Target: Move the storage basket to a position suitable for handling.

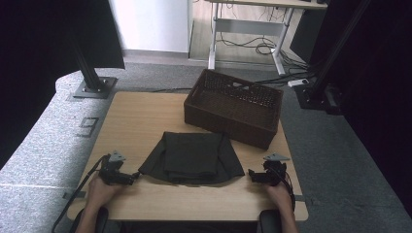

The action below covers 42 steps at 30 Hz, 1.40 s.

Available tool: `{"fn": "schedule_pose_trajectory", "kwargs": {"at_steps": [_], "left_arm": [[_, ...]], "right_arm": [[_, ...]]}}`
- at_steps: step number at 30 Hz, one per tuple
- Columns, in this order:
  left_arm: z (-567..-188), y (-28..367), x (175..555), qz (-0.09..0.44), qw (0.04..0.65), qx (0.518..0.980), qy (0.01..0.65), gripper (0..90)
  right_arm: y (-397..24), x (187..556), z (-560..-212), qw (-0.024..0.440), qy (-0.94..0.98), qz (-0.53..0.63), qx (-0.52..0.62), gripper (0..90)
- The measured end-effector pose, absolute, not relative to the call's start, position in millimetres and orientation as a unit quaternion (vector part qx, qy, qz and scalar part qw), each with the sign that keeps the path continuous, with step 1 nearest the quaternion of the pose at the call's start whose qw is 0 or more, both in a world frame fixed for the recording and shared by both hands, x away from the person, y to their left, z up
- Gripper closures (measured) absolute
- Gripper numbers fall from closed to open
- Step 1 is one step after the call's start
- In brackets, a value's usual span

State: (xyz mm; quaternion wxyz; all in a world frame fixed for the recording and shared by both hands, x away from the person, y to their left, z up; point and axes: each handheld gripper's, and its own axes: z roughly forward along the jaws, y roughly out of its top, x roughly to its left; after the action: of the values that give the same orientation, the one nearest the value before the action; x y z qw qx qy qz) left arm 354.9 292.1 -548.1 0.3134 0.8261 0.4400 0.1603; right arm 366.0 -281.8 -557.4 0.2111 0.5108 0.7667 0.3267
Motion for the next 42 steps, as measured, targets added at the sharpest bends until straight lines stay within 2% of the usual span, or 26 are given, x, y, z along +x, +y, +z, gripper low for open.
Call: {"fn": "schedule_pose_trajectory", "kwargs": {"at_steps": [13, 25, 42], "left_arm": [[-544, 297, 356, 0.144, 0.311, 0.822, 0.455, 0.0], [-526, 302, 357, 0.153, 0.35, 0.803, 0.458, 0.0], [-497, 264, 396, 0.161, 0.356, 0.818, 0.421, 0.0]], "right_arm": [[-283, 366, -555, 0.198, 0.771, 0.324, 0.511, 0.7], [-275, 367, -541, 0.186, 0.769, 0.346, 0.504, 1.7], [-232, 388, -520, 0.17, 0.787, 0.36, 0.471, 0.0]]}}
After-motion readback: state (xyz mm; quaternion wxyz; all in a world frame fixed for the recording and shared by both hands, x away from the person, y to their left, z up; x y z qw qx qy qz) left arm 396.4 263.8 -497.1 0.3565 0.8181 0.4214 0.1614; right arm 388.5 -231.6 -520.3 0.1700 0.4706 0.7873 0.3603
